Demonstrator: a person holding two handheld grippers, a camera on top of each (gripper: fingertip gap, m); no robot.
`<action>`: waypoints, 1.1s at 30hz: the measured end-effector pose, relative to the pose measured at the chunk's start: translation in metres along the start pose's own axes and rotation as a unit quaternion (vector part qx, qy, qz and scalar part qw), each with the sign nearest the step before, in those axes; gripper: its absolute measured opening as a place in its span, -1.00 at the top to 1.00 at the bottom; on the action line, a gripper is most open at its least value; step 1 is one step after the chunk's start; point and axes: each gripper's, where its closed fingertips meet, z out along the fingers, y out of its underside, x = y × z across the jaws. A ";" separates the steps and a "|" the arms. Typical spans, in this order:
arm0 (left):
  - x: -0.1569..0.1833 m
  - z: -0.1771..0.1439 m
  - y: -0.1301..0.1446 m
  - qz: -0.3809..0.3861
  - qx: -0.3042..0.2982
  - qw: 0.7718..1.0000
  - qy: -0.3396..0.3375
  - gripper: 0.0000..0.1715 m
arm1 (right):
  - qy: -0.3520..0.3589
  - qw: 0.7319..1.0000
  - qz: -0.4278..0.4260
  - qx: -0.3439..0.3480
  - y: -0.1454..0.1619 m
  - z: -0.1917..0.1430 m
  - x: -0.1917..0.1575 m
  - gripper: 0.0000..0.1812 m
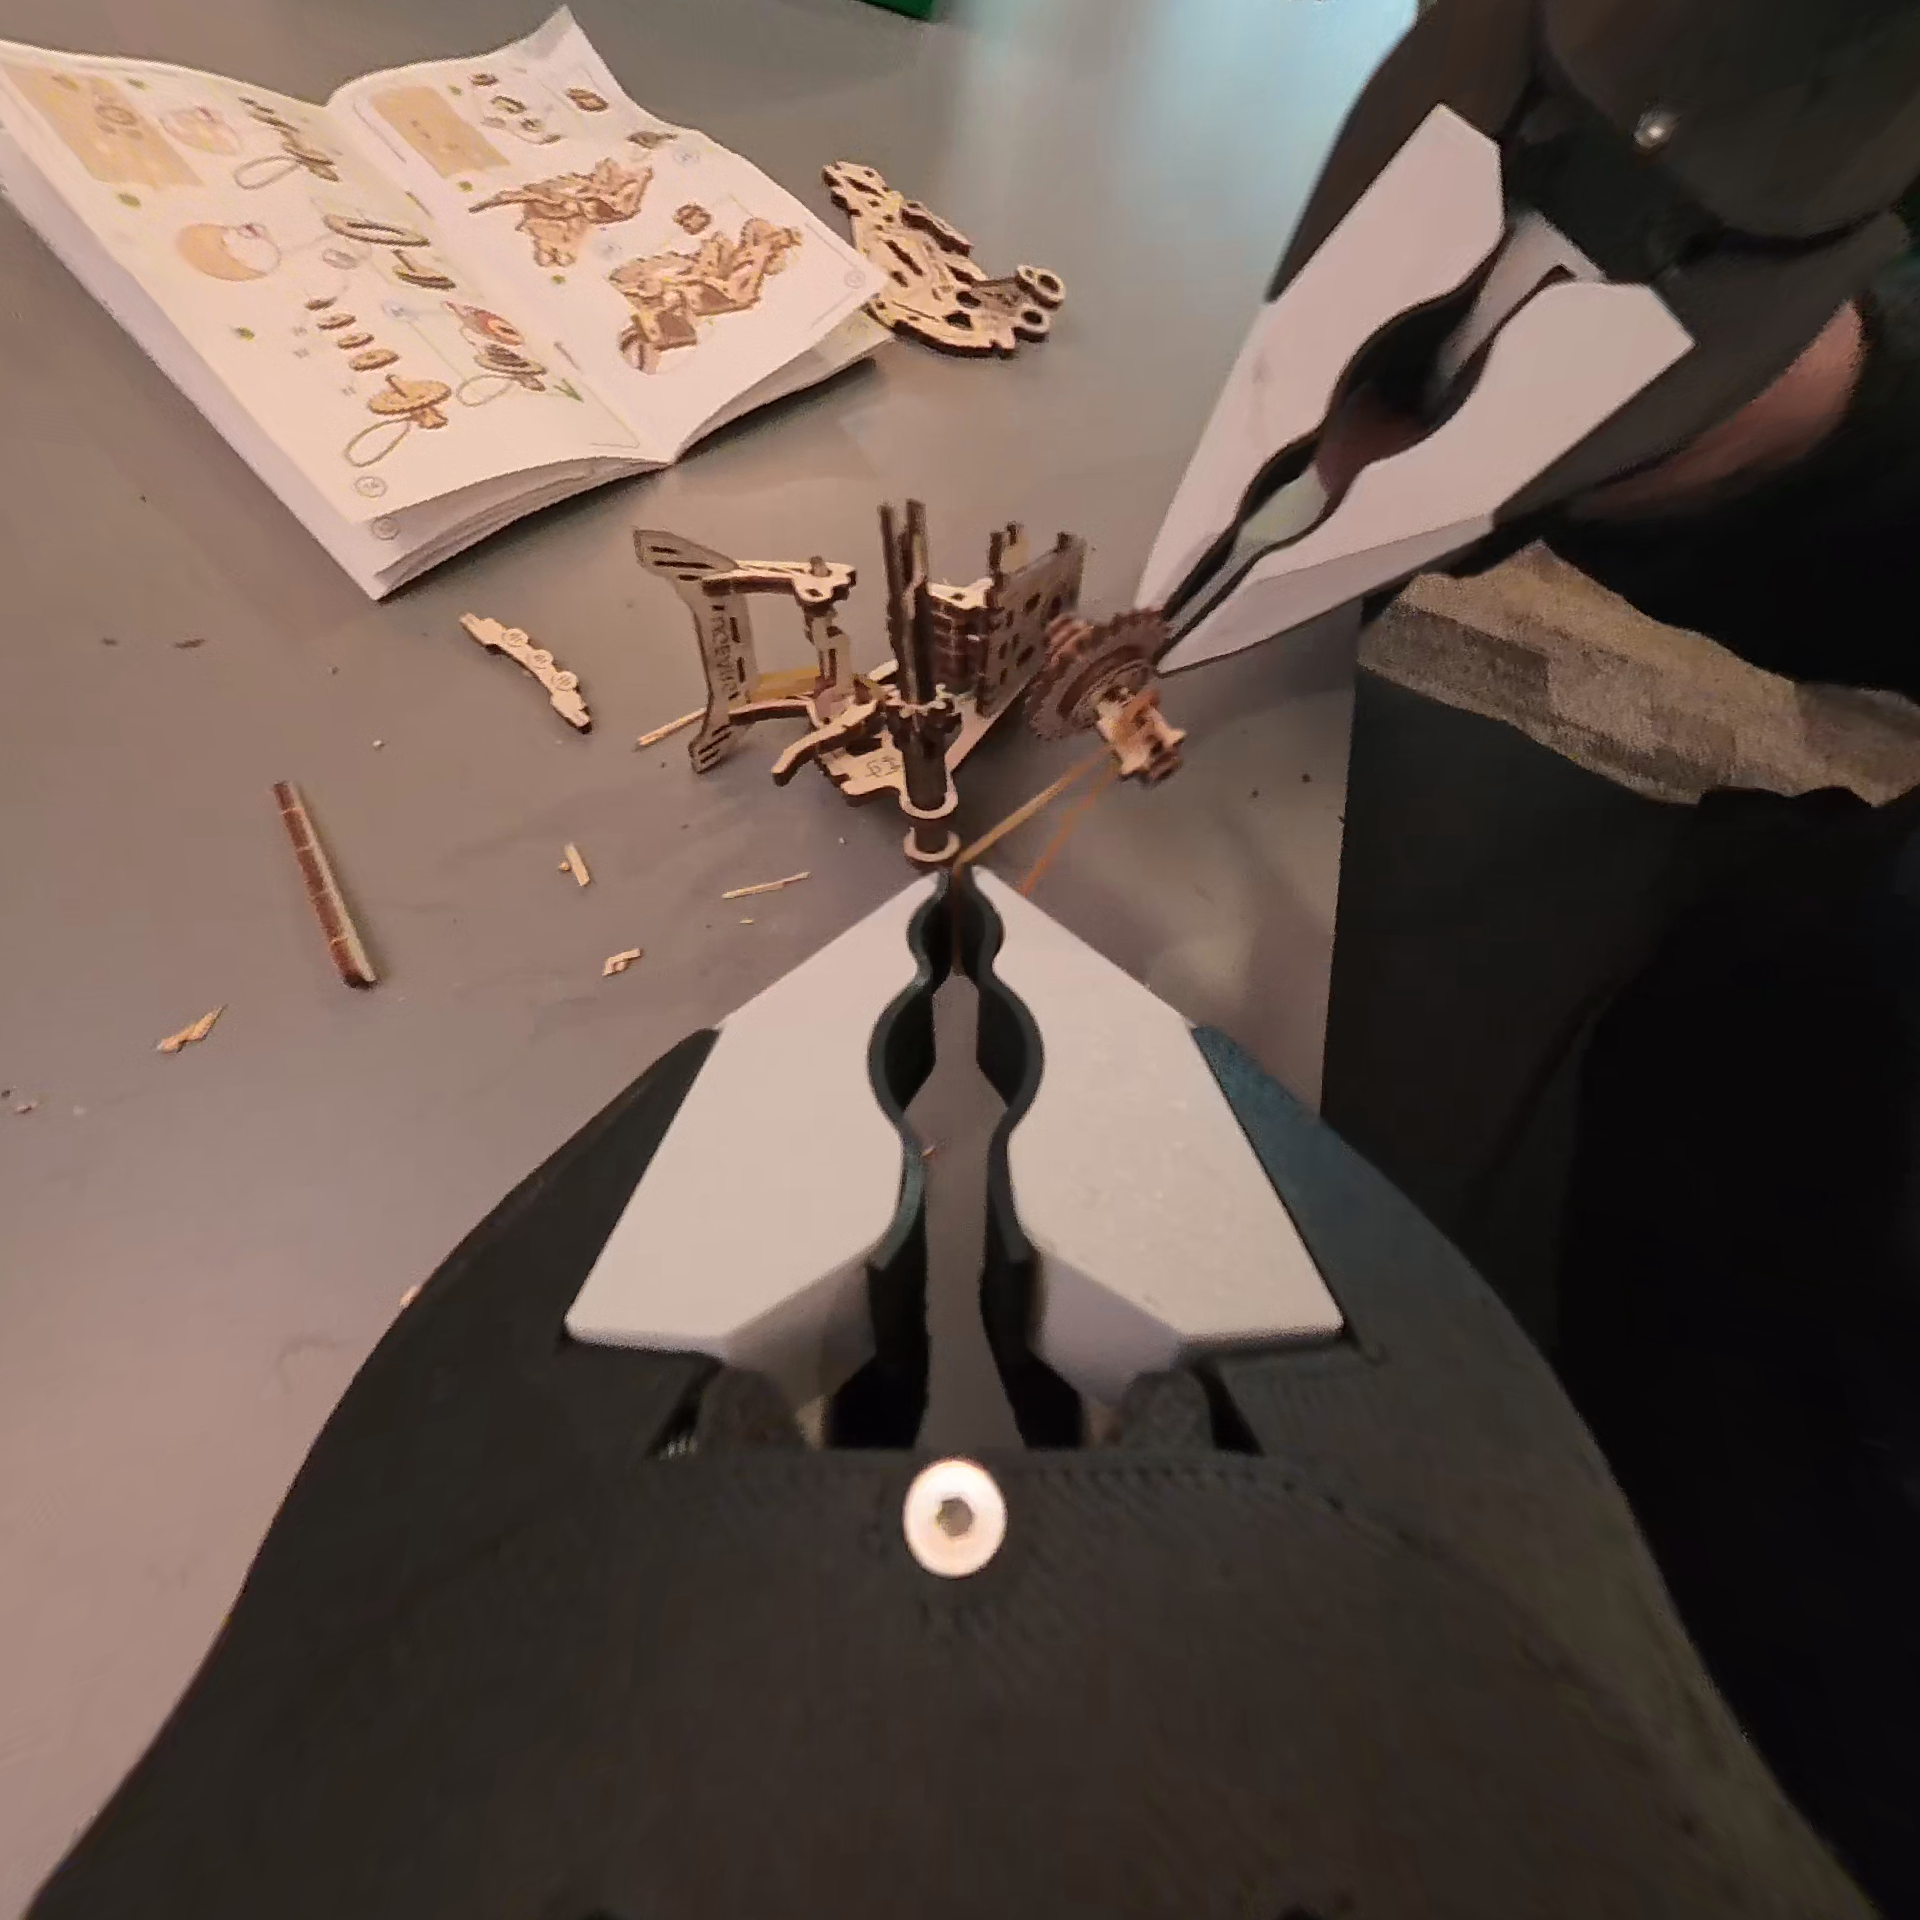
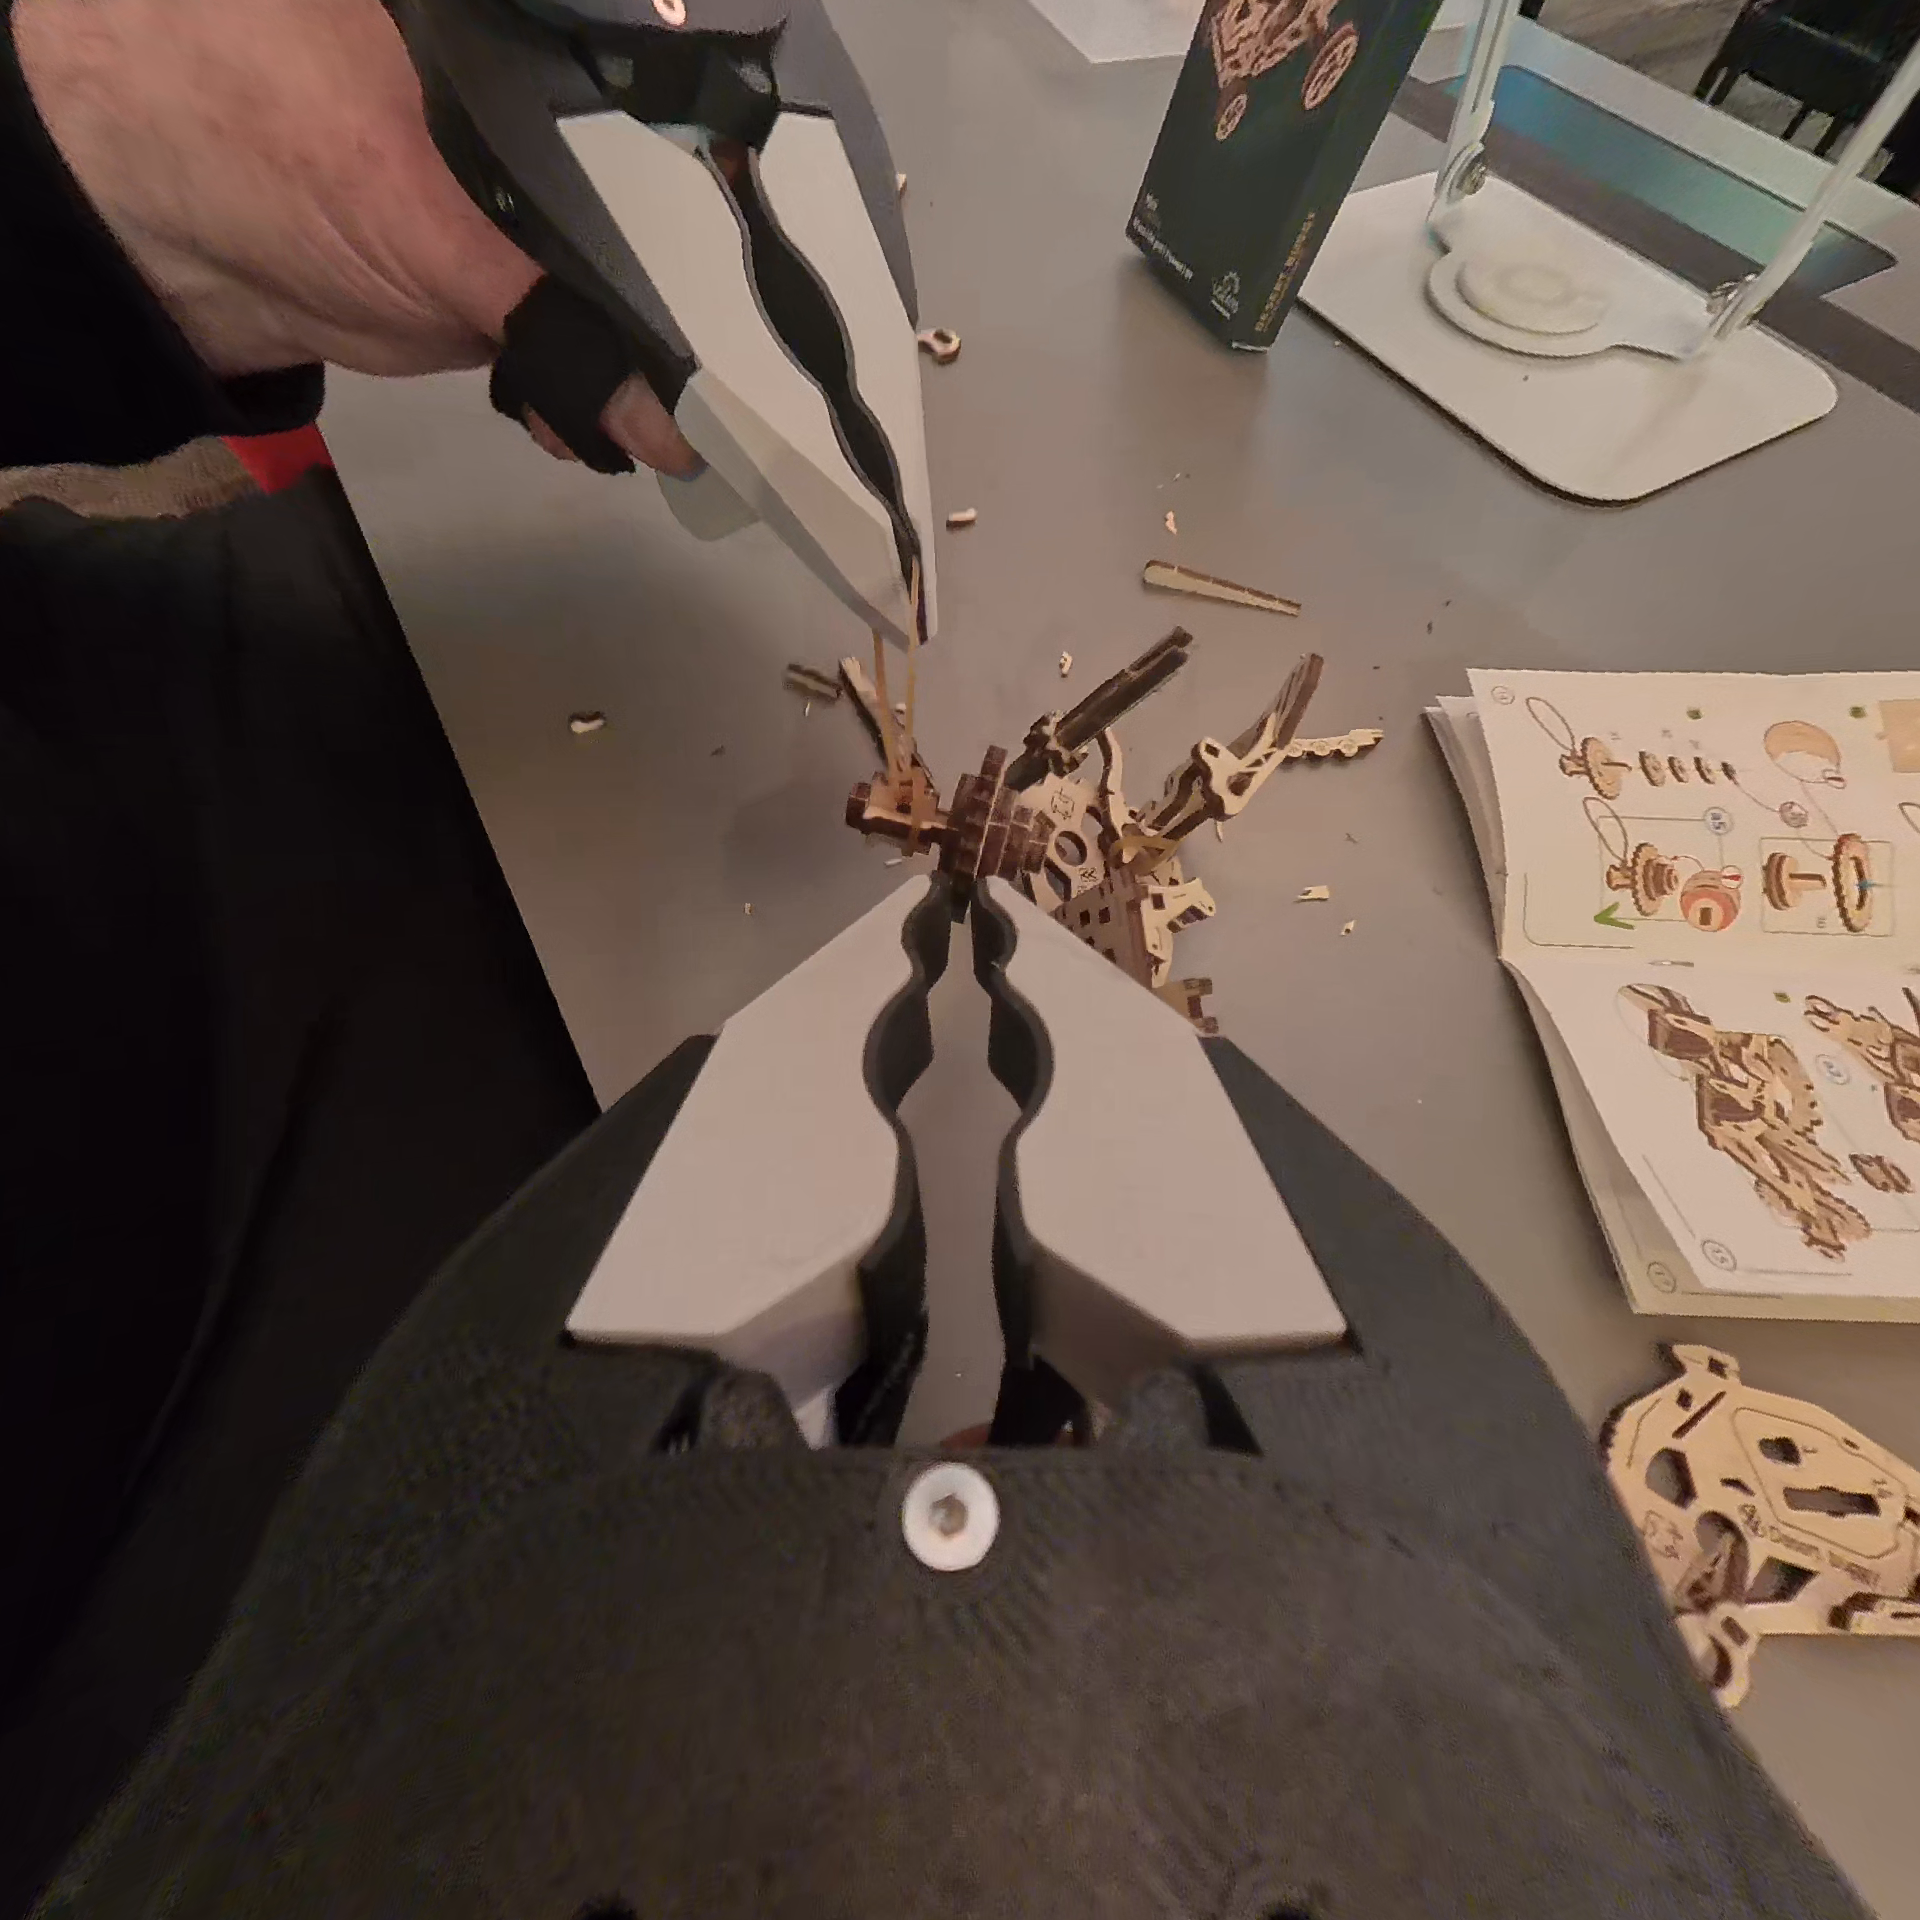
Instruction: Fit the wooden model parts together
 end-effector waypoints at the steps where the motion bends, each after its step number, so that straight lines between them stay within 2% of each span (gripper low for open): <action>1: 0.003 0.002 0.002 0.006 -0.007 1.000 0.005 1.00 | -0.001 1.000 -0.007 -0.009 0.002 0.003 0.000 1.00; 6: 0.023 0.016 0.021 0.031 -0.047 0.998 0.023 1.00 | 0.000 0.998 -0.038 -0.052 0.018 0.013 -0.005 1.00; 16: 0.031 0.026 0.030 0.048 -0.060 0.997 0.027 1.00 | -0.006 0.995 -0.061 -0.075 0.031 0.020 -0.011 0.94; 24: 0.038 0.027 0.025 0.065 -0.054 0.996 0.036 1.00 | -0.018 0.996 -0.051 -0.067 0.025 0.015 -0.015 0.86; 26: 0.040 0.028 0.026 0.071 -0.059 0.995 0.037 1.00 | -0.017 0.996 -0.059 -0.063 0.022 0.015 -0.016 0.89; 28: 0.041 0.029 0.026 0.070 -0.058 0.995 0.040 1.00 | -0.023 0.995 -0.066 -0.064 0.023 0.018 -0.018 1.00; 33: 0.040 0.025 0.023 0.066 -0.048 0.996 0.040 1.00 | -0.042 0.998 -0.035 -0.044 0.020 0.019 -0.016 1.00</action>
